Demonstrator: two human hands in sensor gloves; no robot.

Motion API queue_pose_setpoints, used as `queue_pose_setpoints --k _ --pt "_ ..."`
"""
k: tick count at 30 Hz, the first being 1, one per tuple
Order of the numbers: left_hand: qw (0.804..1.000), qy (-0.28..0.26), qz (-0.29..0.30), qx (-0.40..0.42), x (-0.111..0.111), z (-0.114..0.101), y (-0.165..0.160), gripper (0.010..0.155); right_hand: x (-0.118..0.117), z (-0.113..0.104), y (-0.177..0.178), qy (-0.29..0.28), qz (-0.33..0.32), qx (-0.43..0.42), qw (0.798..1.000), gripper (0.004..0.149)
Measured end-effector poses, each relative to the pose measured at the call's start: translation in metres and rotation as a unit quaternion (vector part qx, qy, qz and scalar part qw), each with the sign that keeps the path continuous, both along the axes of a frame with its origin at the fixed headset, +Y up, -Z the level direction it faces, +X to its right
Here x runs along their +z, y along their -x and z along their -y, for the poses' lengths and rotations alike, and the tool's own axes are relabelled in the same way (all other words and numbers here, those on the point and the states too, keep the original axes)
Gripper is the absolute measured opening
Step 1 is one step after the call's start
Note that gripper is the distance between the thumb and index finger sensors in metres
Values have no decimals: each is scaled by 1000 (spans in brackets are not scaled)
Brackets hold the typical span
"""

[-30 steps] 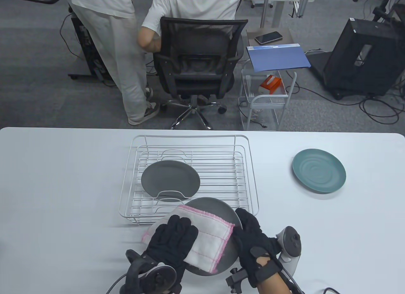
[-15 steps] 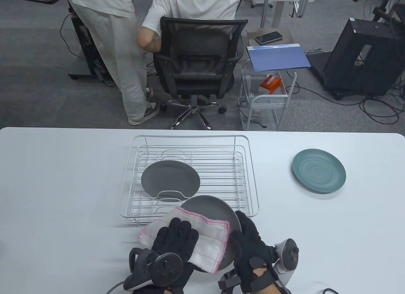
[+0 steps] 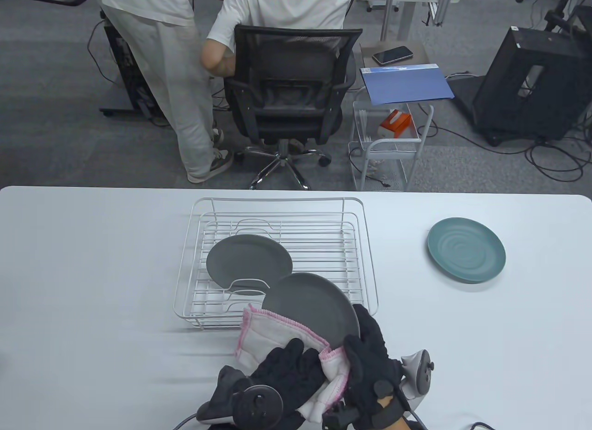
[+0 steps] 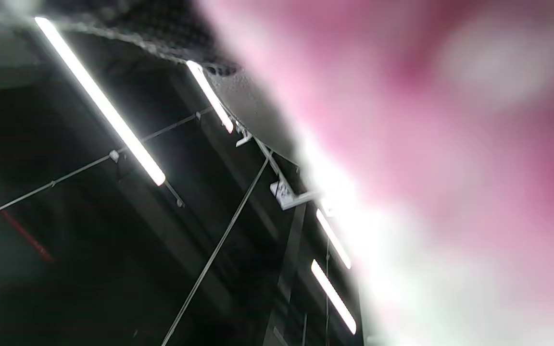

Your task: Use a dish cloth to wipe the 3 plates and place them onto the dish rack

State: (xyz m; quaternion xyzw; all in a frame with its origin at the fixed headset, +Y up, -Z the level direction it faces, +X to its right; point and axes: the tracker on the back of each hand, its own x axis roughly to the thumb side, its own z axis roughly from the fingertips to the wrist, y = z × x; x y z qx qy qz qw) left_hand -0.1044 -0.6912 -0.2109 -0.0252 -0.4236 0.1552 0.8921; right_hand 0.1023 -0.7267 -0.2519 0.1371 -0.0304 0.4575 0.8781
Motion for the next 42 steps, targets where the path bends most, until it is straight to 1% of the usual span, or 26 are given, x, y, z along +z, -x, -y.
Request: queue_pose_setpoints --k 3,5,7,10,12,16,19,21,23,25,28,30,33,36,38,42 --pt "999 -35 1 -2 4 -4 0 58 3 0 11 -12 -35 26 999 59" --pt "998 -53 -10 -9 4 -5 3 58 4 0 17 -14 -46 51 998 59" --pt "996 -84 -35 -13 3 -7 7 58 5 1 24 -15 -68 76 995 60" --pt "989 -131 -61 -32 0 -10 13 57 5 2 28 -12 -92 90 992 60" --pt "987 -138 -80 -25 -1 -12 16 58 5 1 28 -18 -99 107 989 60" --pt "985 -137 -109 -14 -5 -15 25 58 8 -1 27 -14 -88 123 988 60" --pt "982 -130 -137 -4 -10 -16 33 59 8 -4 23 -20 -80 130 988 60" --pt "983 -115 -145 7 -14 -15 38 60 9 -7 21 -22 -66 133 989 61" --pt "981 -112 -158 1 -16 -15 41 60 10 -9 18 -25 -49 135 989 61" --pt "981 -98 -167 -9 -17 -14 43 61 10 -10 13 -23 -32 126 991 61" --pt "984 -73 -165 -5 -19 -11 44 61 11 -10 6 -14 4 94 995 61" --pt "987 -46 -152 -14 -21 -8 41 61 13 -10 2 0 32 66 997 61" --pt "993 -1 -114 -11 -22 -1 35 61 12 -10 -6 1 65 49 997 60" --pt "996 11 -80 -29 -17 2 25 61 12 -8 -10 8 86 29 996 60" --pt "997 9 -59 -39 -13 4 18 60 13 -6 -13 20 97 17 995 61" --pt "999 2 -27 -40 -6 5 7 59 12 -4 -10 13 87 25 996 62"
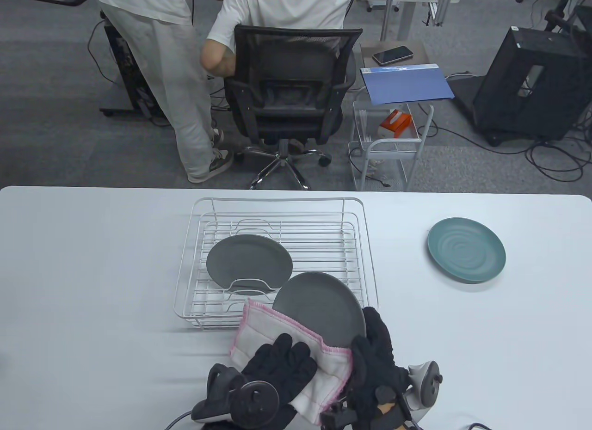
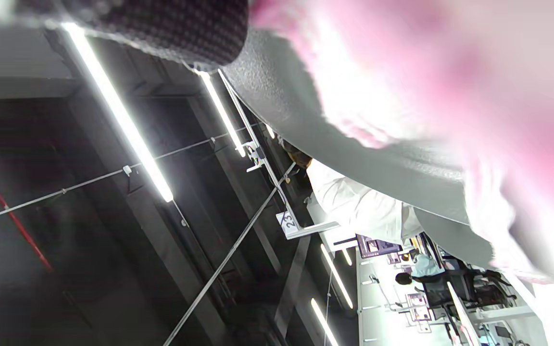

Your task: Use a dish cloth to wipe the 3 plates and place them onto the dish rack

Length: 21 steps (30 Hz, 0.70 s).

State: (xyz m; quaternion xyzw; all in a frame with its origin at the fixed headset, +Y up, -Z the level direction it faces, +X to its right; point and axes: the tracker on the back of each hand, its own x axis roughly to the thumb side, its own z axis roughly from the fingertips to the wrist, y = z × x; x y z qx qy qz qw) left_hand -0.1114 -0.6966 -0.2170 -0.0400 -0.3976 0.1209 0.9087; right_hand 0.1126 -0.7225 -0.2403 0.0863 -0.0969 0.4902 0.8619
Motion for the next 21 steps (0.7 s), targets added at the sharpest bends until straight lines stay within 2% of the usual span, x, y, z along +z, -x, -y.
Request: queue_pose_setpoints --k 4,10,14,21 --pt "999 -33 19 9 7 -3 -6 58 0 2 13 -16 -47 28 998 62" --pt "995 -97 -6 24 9 -11 1 57 2 5 34 -20 -116 60 991 61" --pt "993 -112 -30 24 4 -11 7 57 2 6 36 -15 -122 95 988 61" --pt "989 -125 -72 34 -2 -15 18 58 2 5 37 -7 -137 98 986 61"
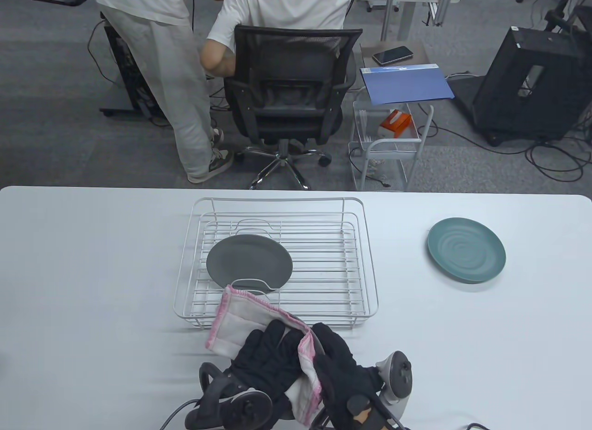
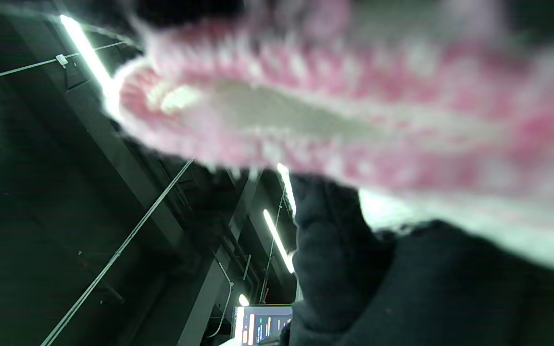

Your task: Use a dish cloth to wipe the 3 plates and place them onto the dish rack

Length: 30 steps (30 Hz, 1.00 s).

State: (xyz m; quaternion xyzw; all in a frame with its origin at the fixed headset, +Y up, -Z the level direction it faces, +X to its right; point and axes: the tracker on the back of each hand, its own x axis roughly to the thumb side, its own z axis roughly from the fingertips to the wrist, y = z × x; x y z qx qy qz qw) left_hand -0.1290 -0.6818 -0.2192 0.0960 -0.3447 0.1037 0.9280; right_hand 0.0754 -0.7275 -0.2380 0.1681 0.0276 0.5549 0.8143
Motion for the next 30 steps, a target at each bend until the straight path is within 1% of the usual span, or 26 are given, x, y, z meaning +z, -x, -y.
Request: queue_pose_setpoints --k 5,9,14,20,23,26,30 --pt "999 9 -43 18 -9 -1 14 59 1 -2 -1 -3 4 1 1000 62" --pt "997 11 -64 30 -15 1 22 59 2 -6 -8 -7 30 -7 999 62" --pt "997 36 -71 21 -19 4 24 59 0 -10 -19 -7 63 -28 998 61" --pt "997 67 -35 10 -18 9 15 59 -2 -13 -41 -2 127 -72 989 61" --pt "996 85 -2 1 -12 11 4 60 -1 -13 -51 6 165 -97 982 60" --pt "995 93 32 -10 -6 12 -7 59 0 -13 -57 13 197 -103 975 59" --pt "992 102 70 -23 4 13 -21 59 -1 -12 -56 6 194 -100 976 59"
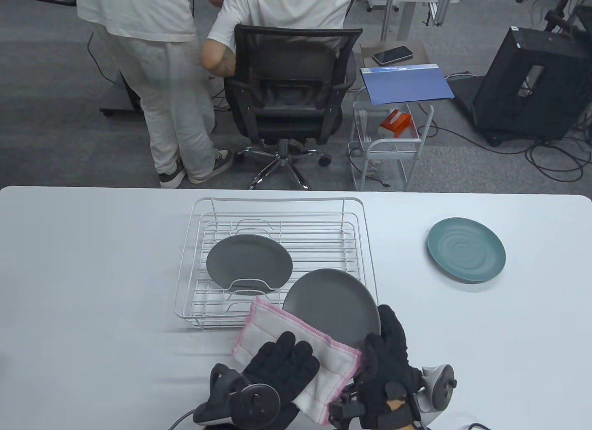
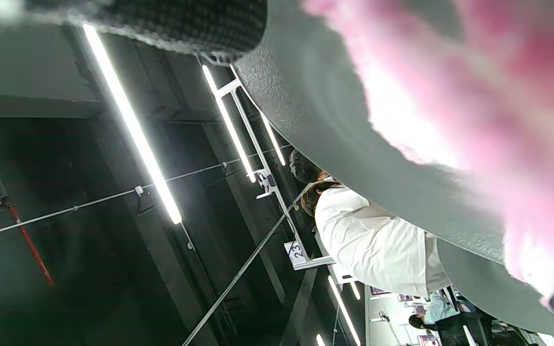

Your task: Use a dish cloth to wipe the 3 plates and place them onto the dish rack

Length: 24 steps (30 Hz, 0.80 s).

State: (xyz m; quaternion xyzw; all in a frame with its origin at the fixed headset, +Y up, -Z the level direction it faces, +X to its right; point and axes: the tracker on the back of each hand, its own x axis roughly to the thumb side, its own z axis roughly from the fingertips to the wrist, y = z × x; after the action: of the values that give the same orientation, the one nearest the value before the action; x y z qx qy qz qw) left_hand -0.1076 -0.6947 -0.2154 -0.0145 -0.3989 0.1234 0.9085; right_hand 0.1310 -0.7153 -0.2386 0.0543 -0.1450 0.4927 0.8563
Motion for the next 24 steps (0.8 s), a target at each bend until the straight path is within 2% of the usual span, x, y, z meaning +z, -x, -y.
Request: queue_pose_setpoints --k 5,10,14,17,22,24 --pt "1000 -13 19 -1 7 -1 -6 59 0 -2 16 -31 -49 39 998 59" --pt "999 -36 23 28 10 -6 -4 58 -1 2 39 -50 -128 67 988 60" --pt "997 -81 6 12 11 -8 1 56 -1 6 49 -30 -169 101 980 59" --pt "996 -88 -13 9 8 -7 4 55 -1 6 50 -29 -182 124 975 59" --pt "988 -141 -58 -20 3 -13 13 56 0 3 50 -18 -197 118 973 58" --pt "988 -140 -72 -4 1 -15 18 56 0 1 49 -18 -201 122 972 58"
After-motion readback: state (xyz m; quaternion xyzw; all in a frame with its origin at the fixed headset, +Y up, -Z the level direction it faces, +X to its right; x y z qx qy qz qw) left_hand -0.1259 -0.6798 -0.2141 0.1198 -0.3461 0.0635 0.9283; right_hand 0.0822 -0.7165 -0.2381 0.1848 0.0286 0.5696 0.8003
